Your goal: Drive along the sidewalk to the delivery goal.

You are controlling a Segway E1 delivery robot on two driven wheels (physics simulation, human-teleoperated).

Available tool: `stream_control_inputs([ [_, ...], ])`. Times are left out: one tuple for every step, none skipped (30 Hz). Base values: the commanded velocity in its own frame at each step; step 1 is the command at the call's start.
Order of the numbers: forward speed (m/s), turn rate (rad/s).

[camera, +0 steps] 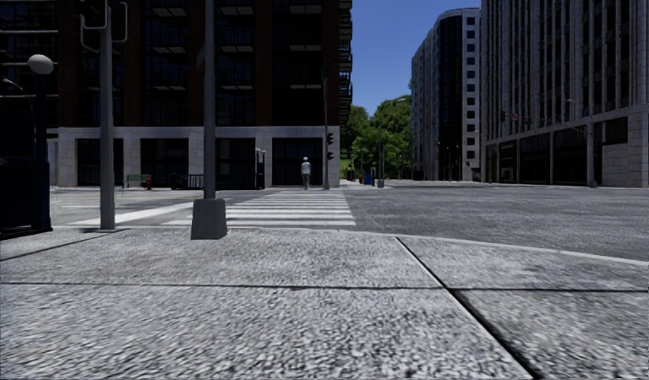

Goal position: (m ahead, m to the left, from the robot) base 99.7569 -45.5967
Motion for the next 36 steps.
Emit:
stream_control_inputs([
  [2.0, 0.2],
  [2.0, 0.2],
  [2.0, 0.16],
  [2.0, 0.12],
  [2.0, 0.0],
  [2.0, 0.0],
  [2.0, 0.0],
  [2.0, 0.0],
  [2.0, 0.0],
  [2.0, 0.0],
  [2.0, 0.0],
  [2.0, 0.0],
  [2.0, 0.0],
  [2.0, 0.0],
  [2.0, 0.0],
  [2.0, 0.0],
  [2.0, 0.0],
  [2.0, 0.0],
  [2.0, 0.0],
  [2.0, 0.0],
  [2.0, 0.0],
  [2.0, 0.0],
  [2.0, 0.0],
  [2.0, 0.0],
  [2.0, 0.0],
  [2.0, 0.0],
  [2.0, 0.0],
  [2.0, 0.0],
  [2.0, 0.0],
  [2.0, 0.0],
  [2.0, 0.0],
  [2.0, 0.0],
  [2.0, 0.0],
  [2.0, 0.0],
  [2.0, 0.0],
  [2.0, 0.0],
])
